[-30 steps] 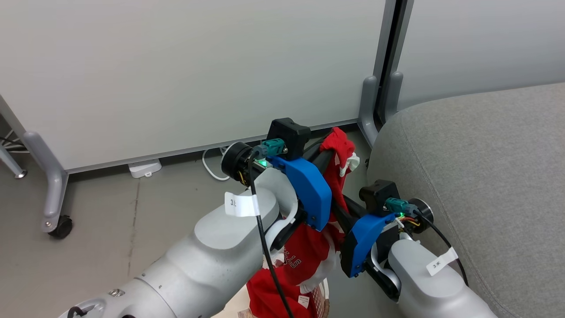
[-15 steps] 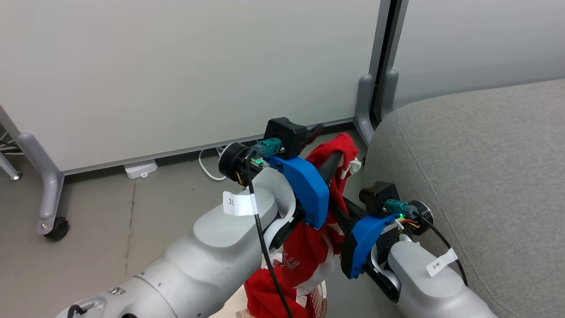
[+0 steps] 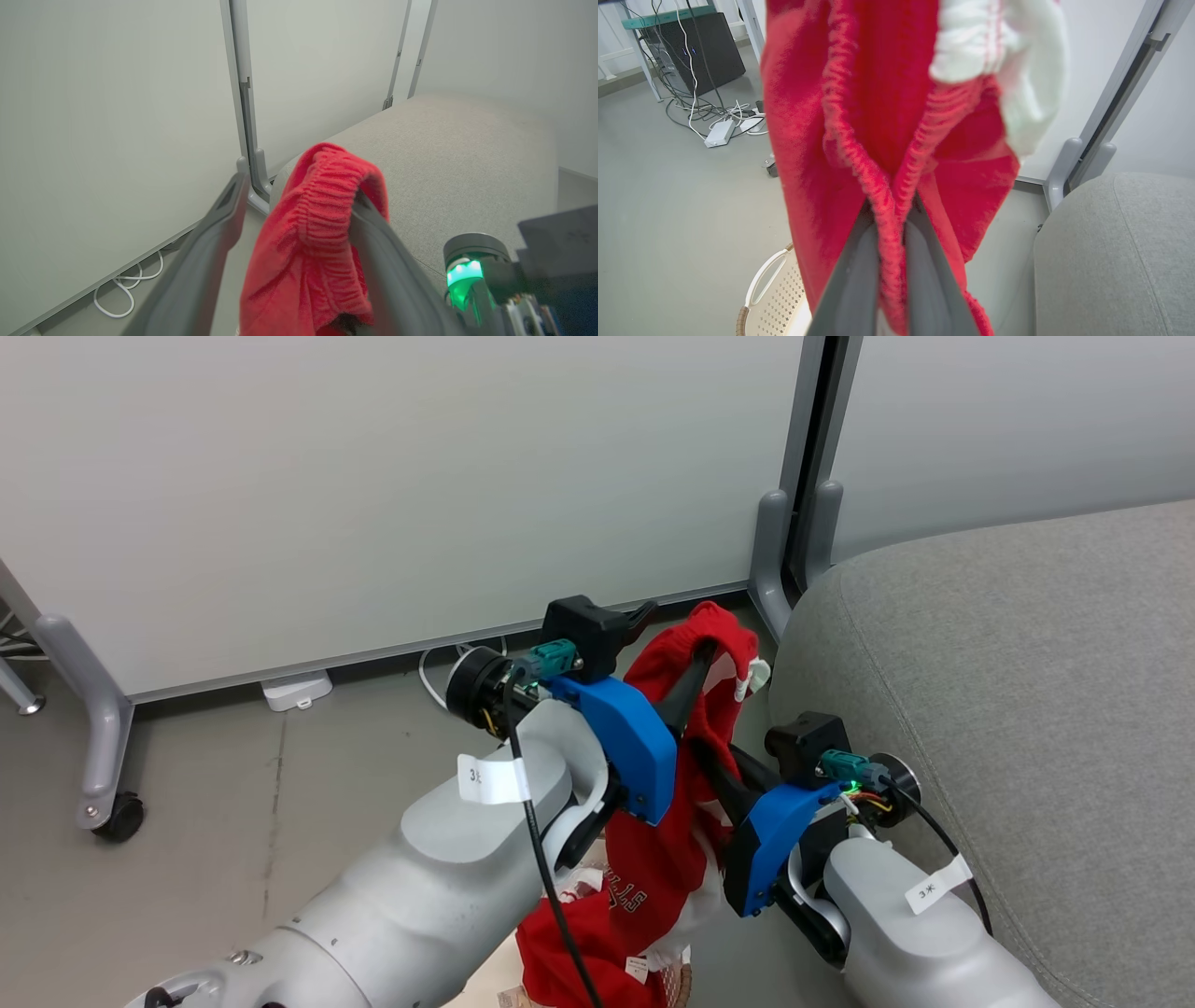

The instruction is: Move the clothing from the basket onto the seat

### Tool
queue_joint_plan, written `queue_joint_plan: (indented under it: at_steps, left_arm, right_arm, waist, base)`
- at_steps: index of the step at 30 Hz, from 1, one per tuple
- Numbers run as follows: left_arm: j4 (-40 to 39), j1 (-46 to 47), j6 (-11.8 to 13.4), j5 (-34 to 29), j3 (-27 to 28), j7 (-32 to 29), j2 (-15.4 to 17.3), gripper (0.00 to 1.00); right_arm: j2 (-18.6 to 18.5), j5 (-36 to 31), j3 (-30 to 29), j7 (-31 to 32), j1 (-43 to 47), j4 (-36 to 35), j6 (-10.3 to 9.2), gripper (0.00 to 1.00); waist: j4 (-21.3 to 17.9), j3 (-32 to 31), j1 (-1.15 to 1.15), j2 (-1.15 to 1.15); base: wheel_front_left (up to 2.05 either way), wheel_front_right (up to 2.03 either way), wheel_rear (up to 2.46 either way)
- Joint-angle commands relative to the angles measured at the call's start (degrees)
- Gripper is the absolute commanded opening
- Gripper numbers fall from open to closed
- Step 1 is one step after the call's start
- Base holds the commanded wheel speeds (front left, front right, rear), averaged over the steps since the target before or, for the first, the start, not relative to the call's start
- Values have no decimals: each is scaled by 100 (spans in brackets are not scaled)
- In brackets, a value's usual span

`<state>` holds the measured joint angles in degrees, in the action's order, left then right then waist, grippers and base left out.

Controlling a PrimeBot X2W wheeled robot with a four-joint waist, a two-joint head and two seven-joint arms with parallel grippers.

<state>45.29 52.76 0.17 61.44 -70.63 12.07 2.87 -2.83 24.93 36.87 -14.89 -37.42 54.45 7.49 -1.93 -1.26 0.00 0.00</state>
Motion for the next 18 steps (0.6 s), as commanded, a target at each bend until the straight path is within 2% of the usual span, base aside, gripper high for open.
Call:
queue_joint_plan:
  at_steps: [1,12,18]
  left_arm:
    - [61,-93,-35,-33,13,77,17,100]
    - [-121,-534,-79,-266,420,312,283,100]
    - [-918,-1153,-35,-963,1170,313,669,100]
  right_arm:
    - [-11,6,-39,-36,-102,-8,1,0]
    - [-11,-218,-329,-37,3,-186,1,0]
    - [-11,-354,-452,-38,107,-338,1,0]
  waist:
    - [7,6,0,0]
    - [23,37,0,0]
    - [-2,54,0,0]
  base:
    - [0,0,0]
    - [0,0,0]
    - [0,0,0]
